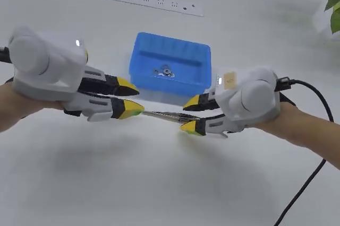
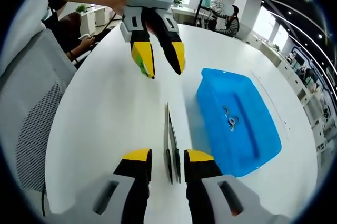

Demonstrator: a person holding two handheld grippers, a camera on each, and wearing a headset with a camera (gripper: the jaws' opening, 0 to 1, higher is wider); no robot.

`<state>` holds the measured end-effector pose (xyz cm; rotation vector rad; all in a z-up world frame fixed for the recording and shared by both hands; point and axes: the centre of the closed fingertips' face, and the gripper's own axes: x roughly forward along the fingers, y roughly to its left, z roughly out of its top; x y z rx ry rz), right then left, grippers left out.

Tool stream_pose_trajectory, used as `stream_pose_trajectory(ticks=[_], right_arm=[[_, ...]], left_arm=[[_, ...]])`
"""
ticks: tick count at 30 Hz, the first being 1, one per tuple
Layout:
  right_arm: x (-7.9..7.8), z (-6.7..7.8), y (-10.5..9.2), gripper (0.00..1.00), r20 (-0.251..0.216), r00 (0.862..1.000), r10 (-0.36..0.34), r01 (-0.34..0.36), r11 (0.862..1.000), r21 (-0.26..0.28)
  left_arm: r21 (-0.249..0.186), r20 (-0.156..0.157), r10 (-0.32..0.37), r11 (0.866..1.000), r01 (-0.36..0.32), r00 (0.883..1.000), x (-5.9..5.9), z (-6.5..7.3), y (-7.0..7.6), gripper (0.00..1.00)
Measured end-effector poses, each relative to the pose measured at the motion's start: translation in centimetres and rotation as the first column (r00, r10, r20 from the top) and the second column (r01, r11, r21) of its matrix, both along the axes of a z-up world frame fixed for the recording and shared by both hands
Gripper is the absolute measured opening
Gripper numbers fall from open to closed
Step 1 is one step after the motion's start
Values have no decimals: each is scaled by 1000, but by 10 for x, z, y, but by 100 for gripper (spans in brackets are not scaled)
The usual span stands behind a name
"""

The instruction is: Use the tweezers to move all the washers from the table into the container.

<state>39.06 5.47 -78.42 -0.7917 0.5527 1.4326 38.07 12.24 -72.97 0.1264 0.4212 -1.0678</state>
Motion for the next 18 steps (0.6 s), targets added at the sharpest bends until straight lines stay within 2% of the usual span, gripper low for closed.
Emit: stream_pose_trajectory(ticks=[3,4,6,7,9,12,14,16,18], right_arm=[[-1,16,0,31,4,998,-63,63,996,62],[0,22,1,32,8,997,-80,79,993,83],[1,39,2,34,4,991,-135,133,979,153],[1,48,1,35,-7,985,-170,168,967,189],[3,62,-1,37,-4,977,-215,210,948,238],[2,74,-9,43,-2,969,-248,240,934,264],[0,80,-14,47,-12,963,-270,263,925,273],[-3,87,-19,52,-37,953,-301,299,909,291],[-7,95,-25,57,-22,944,-330,320,896,306]], left_arm=[[-4,6,3,1000,-3,1000,-7,7,1,32],[11,27,6,1000,-6,1000,-8,9,2,33],[26,39,17,999,-18,999,-10,10,5,39],[33,49,31,999,-33,998,-10,11,7,41],[25,58,67,997,-68,996,-10,14,11,49],[-13,47,125,992,-125,991,-8,20,17,69],[-4,52,138,990,-137,989,-9,23,21,75],[4,64,147,989,-147,987,-11,26,24,79],[-3,70,159,987,-159,985,-13,32,25,87]])
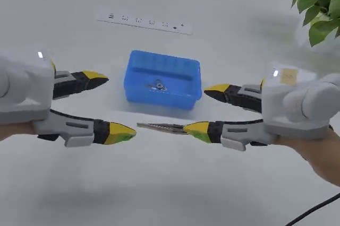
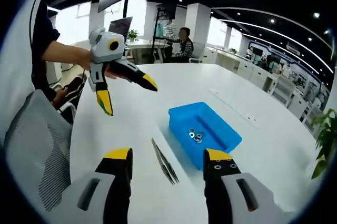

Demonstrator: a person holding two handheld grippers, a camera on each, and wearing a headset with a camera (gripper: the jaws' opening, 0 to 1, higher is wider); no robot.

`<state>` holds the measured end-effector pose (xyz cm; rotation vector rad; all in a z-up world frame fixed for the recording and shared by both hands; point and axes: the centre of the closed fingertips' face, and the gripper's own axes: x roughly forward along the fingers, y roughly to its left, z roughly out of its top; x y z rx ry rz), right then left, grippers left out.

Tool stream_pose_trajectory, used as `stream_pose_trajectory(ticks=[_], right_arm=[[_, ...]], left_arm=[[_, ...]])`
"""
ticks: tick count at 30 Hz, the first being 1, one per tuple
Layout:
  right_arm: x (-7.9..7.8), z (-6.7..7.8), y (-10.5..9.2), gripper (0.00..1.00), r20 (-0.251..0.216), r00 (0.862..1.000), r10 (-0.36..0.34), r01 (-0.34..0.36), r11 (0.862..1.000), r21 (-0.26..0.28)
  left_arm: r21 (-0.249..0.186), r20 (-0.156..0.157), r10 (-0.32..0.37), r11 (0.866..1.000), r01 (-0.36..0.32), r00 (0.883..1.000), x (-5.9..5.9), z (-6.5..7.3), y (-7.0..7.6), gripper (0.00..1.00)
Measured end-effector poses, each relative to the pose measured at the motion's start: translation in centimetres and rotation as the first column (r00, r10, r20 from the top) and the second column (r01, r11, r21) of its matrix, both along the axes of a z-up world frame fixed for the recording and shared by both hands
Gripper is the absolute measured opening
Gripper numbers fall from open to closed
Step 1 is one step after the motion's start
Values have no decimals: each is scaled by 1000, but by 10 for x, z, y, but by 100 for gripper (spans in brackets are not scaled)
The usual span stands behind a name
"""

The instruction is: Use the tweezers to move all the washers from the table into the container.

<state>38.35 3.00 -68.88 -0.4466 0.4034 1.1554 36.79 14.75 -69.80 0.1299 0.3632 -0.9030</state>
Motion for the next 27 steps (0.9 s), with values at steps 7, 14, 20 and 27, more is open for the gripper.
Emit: stream_pose_trajectory(ticks=[7,14,20,27], right_arm=[[-9,3,-26,89,83,995,-61,69,994,-89],[-24,-3,-39,100,79,996,-35,47,988,-147],[-28,13,-32,100,104,993,-51,63,991,-121],[-36,23,-29,100,116,992,-48,61,992,-109]], left_arm=[[69,74,53,996,-58,996,0,11,5,100],[32,68,36,999,-38,997,-14,23,-3,100],[-28,53,65,998,-63,996,-19,34,-7,100],[-30,44,76,997,-75,996,-27,38,-6,100]])
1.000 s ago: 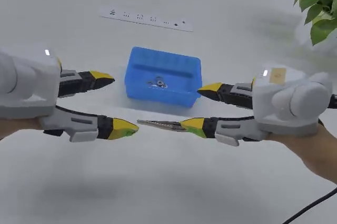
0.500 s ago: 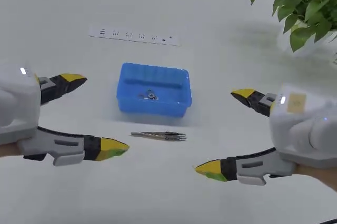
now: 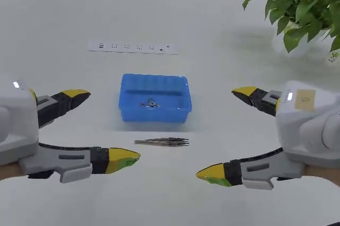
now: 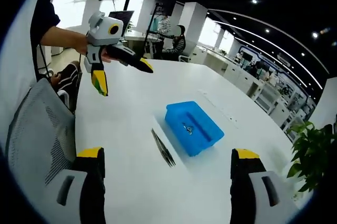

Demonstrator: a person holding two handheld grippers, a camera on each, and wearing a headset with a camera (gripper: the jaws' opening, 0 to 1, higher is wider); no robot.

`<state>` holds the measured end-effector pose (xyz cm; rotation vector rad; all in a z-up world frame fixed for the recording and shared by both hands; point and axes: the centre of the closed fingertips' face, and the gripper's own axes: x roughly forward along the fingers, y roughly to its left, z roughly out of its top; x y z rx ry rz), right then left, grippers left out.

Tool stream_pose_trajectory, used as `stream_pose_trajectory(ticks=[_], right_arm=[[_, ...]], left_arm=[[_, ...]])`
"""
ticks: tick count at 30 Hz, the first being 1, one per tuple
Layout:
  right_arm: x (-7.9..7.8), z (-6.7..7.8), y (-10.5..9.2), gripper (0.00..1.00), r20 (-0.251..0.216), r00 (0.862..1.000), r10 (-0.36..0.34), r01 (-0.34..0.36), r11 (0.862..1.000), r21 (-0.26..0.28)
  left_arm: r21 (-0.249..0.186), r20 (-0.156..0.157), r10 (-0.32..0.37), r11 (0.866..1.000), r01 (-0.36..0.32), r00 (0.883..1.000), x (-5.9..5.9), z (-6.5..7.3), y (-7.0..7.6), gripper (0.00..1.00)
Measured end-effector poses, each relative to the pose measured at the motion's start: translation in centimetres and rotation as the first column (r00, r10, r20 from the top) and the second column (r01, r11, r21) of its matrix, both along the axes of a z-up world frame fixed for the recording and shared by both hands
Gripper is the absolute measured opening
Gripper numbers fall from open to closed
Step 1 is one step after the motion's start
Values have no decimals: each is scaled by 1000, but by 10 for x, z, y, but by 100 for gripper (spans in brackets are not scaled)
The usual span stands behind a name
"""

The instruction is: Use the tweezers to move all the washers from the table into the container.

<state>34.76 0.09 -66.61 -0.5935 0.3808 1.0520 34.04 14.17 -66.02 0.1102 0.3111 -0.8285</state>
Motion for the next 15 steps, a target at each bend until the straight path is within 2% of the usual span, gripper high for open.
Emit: stream_pose_trajectory(ticks=[9,15], right_arm=[[0,-1,-5,100,-15,999,-37,37,999,14],[-4,-4,-5,100,-25,999,-25,26,1000,10]], left_arm=[[28,-1,-1,1000,1,1000,-12,0,-3,100],[22,-1,18,1000,-18,1000,-14,2,-5,100]])
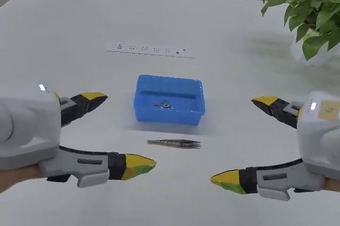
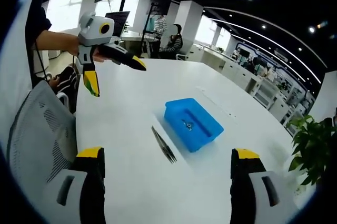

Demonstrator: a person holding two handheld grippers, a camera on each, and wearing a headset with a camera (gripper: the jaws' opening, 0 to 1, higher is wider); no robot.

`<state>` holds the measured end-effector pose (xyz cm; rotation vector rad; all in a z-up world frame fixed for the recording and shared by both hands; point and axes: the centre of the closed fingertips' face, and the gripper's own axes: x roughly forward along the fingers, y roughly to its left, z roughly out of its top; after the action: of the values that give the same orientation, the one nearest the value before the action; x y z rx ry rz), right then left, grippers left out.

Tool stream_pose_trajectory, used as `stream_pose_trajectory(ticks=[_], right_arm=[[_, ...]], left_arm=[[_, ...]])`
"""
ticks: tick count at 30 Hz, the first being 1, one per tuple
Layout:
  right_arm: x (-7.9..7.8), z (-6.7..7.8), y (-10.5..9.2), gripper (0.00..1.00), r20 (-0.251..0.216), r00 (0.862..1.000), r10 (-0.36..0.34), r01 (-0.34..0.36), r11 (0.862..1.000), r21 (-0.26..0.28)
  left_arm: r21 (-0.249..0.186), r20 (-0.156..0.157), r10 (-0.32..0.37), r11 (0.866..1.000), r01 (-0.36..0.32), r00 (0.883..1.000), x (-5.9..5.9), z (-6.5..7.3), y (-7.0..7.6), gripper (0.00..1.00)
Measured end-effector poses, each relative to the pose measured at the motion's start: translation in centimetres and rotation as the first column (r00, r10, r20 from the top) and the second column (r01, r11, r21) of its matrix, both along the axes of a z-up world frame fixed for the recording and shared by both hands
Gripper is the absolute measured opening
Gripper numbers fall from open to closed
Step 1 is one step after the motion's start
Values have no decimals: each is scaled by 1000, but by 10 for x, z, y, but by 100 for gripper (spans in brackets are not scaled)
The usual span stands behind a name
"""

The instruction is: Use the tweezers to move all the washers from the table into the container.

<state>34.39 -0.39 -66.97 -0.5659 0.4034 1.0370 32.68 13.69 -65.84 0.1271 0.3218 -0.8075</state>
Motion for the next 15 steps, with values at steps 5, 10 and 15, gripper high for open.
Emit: stream_pose_trajectory(ticks=[5,10,15], right_arm=[[1,3,-1,100,-2,1000,3,-2,1000,20],[5,6,-2,100,0,1000,0,0,999,35],[3,9,1,100,5,1000,13,-13,999,39]], left_arm=[[0,2,3,1000,-3,1000,-1,4,-4,100],[11,9,18,1000,-18,1000,-1,7,-5,100],[8,8,34,999,-34,999,-4,8,-4,100]])
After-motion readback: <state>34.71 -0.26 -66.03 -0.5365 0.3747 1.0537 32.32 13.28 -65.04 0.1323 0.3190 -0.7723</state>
